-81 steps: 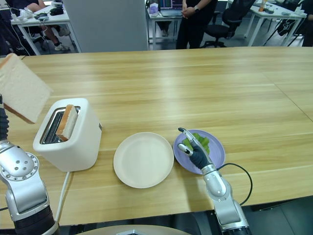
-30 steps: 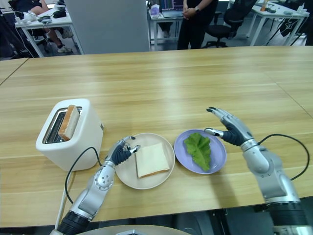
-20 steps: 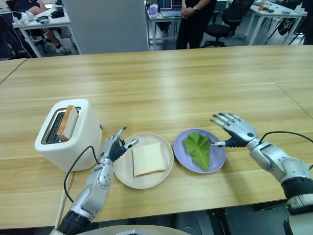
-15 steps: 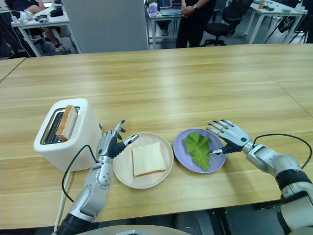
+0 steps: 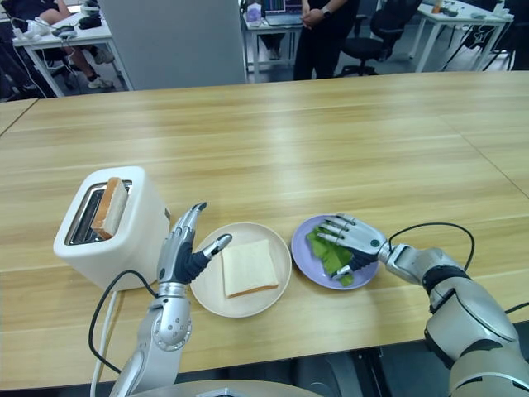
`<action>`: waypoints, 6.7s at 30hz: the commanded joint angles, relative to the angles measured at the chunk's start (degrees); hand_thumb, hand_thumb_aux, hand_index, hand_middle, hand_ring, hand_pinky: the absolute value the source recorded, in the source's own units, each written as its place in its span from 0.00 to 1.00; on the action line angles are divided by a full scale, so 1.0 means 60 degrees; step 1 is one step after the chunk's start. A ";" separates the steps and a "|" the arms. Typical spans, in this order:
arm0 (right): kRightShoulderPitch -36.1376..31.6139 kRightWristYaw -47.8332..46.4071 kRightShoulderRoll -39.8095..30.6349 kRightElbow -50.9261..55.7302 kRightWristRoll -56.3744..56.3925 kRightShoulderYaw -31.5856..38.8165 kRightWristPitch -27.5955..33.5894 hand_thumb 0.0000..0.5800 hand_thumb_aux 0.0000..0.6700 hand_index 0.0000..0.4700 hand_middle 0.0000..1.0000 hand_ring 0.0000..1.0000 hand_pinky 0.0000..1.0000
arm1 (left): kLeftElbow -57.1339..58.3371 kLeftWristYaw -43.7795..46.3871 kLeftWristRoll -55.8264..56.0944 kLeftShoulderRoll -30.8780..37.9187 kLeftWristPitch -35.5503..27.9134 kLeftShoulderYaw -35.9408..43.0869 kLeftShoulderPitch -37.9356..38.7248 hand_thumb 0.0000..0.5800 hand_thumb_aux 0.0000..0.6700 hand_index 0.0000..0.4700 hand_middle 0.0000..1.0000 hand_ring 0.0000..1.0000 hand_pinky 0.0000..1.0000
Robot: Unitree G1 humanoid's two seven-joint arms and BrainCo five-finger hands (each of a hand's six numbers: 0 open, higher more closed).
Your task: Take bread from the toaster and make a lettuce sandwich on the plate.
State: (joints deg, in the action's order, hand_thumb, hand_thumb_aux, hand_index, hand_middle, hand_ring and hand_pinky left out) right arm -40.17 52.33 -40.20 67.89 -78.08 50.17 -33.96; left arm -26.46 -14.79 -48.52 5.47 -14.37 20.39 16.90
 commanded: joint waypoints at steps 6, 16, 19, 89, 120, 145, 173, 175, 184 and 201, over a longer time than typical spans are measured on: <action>-0.0175 0.0200 0.0190 0.0516 -0.0029 0.0818 0.0152 1.00 1.00 0.98 0.00 0.00 0.00 | -0.0071 0.0048 0.0101 -0.0096 0.0193 -0.0264 0.0235 0.00 0.00 0.00 0.14 0.14 0.14; -0.0124 0.0182 0.0238 0.0433 0.0284 0.1042 -0.0027 1.00 1.00 0.98 0.00 0.00 0.00 | 0.0303 0.0082 0.0215 -0.0213 0.0414 -0.0220 0.0216 0.00 0.00 0.00 0.14 0.14 0.14; -0.0100 0.0161 0.0263 0.0410 0.0397 0.1049 -0.0093 1.00 1.00 0.98 0.00 0.00 0.00 | 0.0367 0.0072 0.0257 -0.0204 0.0459 -0.0255 0.0212 0.00 0.00 0.00 0.15 0.15 0.15; -0.0540 -0.4142 0.3224 -0.4374 0.2891 -0.1744 -0.0140 1.00 1.00 0.98 0.00 0.00 0.00 | 0.1301 -0.0181 0.0672 -0.0345 0.1046 -0.0367 -0.0439 0.00 0.00 0.00 0.14 0.14 0.14; 0.3948 -0.9312 0.1593 -1.0077 0.4473 -0.2496 0.1143 0.00 0.00 0.00 0.00 0.00 0.00 | 0.1236 -0.0066 0.0788 -0.0229 0.1087 -0.0422 -0.0289 0.00 0.00 0.00 0.14 0.14 0.14; 0.7633 -1.2792 0.4105 -1.4295 1.5923 -0.7668 0.7311 0.00 0.00 0.00 0.00 0.00 0.00 | -0.3415 0.1409 0.0168 0.0184 0.0072 -0.2878 0.0681 0.00 0.00 0.00 0.00 0.00 0.00; 0.8397 -1.2166 0.4315 -1.4445 1.5463 -0.7949 0.7058 0.00 0.00 0.00 0.00 0.00 0.00 | 0.0519 0.2060 -0.1779 0.1656 -0.1044 -0.5149 -0.0782 0.23 0.12 0.12 0.00 0.00 0.00; 0.8394 -1.2157 0.4306 -1.4432 1.5481 -0.8024 0.7059 0.00 0.00 0.00 0.00 0.00 0.00 | 0.0700 0.2071 -0.1938 0.1722 -0.1135 -0.5039 -0.0848 0.76 0.51 0.50 0.00 0.00 0.00; 0.8173 -1.2180 0.4327 -1.4136 1.5429 -0.8202 0.7044 0.00 0.00 0.00 0.00 0.00 0.00 | 0.0935 0.1868 -0.2045 0.1713 -0.1361 -0.4515 -0.0924 1.00 1.00 0.98 0.00 0.00 0.00; 0.8060 -1.2136 0.4525 -1.3475 1.5133 -0.8098 0.6708 0.00 0.00 0.00 0.00 0.00 0.00 | -0.0467 -0.0047 0.0950 0.0795 -0.0288 -0.5888 -0.2935 1.00 1.00 0.98 1.00 1.00 1.00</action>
State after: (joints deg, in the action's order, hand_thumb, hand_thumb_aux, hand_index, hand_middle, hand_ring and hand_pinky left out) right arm 8.86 -20.46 -13.22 -14.03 13.09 1.52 6.63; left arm -28.38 -13.95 -47.05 10.98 -17.79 -13.58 0.13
